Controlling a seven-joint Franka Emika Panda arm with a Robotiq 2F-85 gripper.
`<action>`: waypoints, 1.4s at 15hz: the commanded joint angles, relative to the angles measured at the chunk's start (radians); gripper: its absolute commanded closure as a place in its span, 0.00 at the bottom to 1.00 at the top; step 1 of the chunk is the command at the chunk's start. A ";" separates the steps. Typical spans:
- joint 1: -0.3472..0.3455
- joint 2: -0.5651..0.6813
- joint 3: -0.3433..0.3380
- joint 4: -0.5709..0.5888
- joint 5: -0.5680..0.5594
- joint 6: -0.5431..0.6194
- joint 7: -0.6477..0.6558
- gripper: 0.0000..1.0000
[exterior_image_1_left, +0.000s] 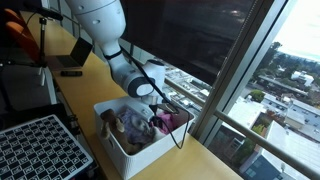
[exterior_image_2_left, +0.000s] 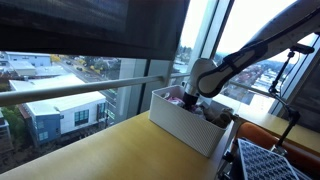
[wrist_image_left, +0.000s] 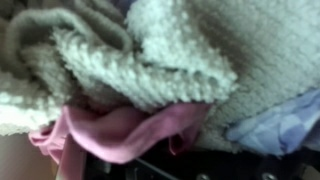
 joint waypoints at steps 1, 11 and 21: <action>-0.041 -0.025 0.039 0.020 0.029 -0.104 -0.033 0.57; -0.059 -0.416 0.055 -0.038 0.136 -0.462 -0.066 0.97; 0.134 -0.654 0.122 0.111 0.105 -0.572 -0.021 0.96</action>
